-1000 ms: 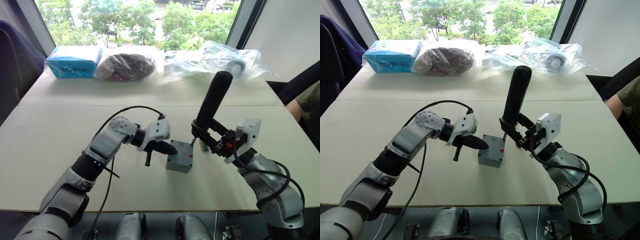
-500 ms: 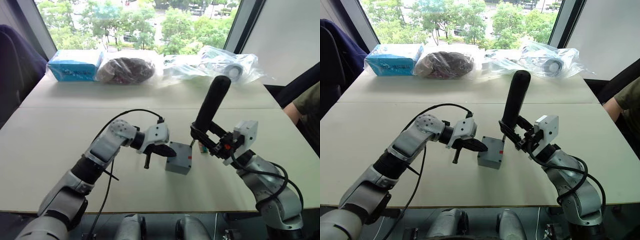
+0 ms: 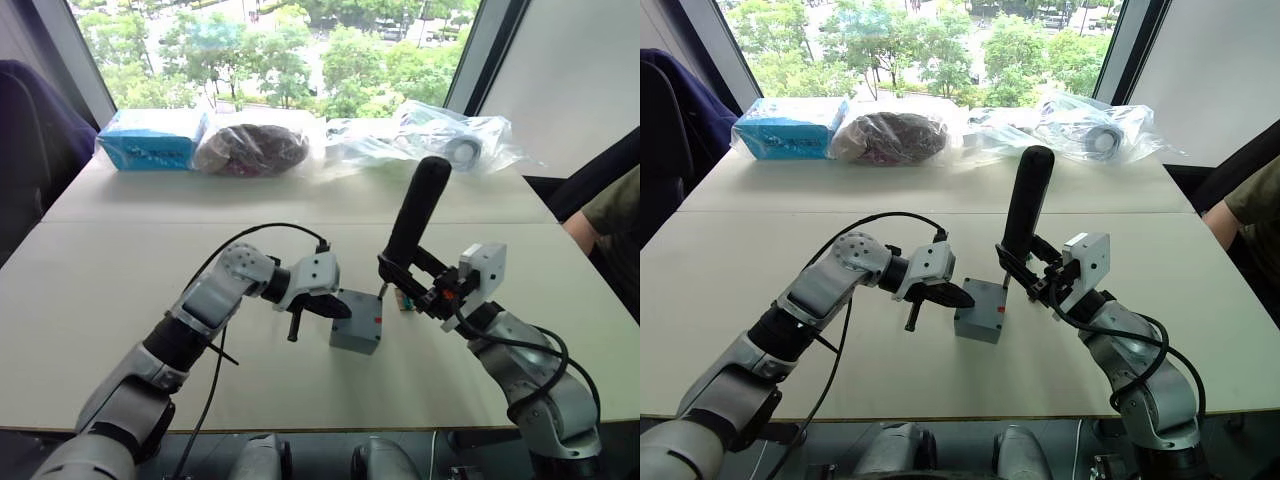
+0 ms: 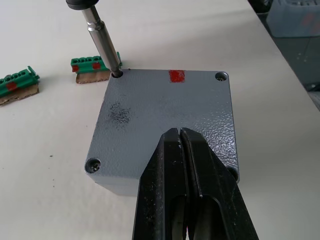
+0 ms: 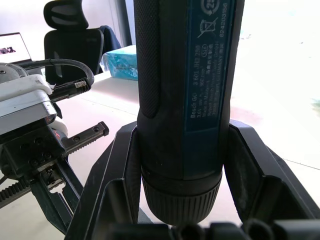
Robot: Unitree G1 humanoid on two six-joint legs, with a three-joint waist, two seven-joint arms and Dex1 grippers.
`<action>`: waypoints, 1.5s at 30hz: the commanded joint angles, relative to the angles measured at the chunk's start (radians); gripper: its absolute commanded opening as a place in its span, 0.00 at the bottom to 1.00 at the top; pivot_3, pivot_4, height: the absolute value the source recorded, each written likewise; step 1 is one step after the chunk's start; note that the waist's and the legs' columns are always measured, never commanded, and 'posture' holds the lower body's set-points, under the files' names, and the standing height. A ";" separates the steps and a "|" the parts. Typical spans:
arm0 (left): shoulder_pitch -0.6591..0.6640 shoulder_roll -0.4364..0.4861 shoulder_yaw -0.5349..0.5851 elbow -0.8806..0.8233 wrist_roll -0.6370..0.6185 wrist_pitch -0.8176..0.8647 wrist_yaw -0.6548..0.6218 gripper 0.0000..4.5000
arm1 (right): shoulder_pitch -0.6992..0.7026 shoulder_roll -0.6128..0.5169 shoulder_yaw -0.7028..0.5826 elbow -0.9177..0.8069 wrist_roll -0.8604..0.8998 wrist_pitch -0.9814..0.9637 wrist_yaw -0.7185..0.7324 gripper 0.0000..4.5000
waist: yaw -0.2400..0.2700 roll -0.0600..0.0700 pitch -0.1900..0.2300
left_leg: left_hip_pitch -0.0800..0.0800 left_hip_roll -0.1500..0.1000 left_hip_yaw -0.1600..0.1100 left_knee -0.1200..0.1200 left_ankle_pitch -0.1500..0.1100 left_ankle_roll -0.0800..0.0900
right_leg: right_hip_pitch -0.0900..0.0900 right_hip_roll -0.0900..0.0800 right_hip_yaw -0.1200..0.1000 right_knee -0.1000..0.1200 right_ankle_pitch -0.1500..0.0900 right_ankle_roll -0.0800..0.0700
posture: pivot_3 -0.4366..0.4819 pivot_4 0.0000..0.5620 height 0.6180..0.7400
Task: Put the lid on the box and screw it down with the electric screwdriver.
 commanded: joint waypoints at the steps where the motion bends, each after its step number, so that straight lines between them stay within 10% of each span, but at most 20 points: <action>1: 0.025 0.010 -0.031 0.027 0.039 0.014 0.006 0.00 | 0.064 -0.004 0.078 0.108 -0.053 0.083 -0.005 0.40 | -0.001 0.000 -0.002 | 0.000 0.000 0.000 -0.001 0.000 0.000 | 0.000 0.000 0.000 0.000 0.000 0.000 | 0.48 0.27 1.00; 28: 0.029 0.010 -0.031 0.021 0.035 0.023 0.006 0.00 | 0.007 -0.035 0.027 0.048 -0.016 0.105 -0.005 0.40 | -0.017 0.007 0.001 | -0.002 -0.001 0.000 -0.006 -0.002 -0.003 | 0.000 -0.001 0.000 -0.011 0.000 -0.001 | 0.48 0.27 1.00; 45: -0.047 -0.082 0.180 0.014 -0.161 0.171 0.057 0.00 | -0.643 -0.329 -0.397 0.148 0.657 0.642 -0.295 0.40 | -0.017 0.021 0.036 | -0.038 -0.005 -0.001 -0.001 0.002 -0.001 | -0.029 -0.005 -0.006 -0.006 0.007 0.007 | 0.48 0.27 1.00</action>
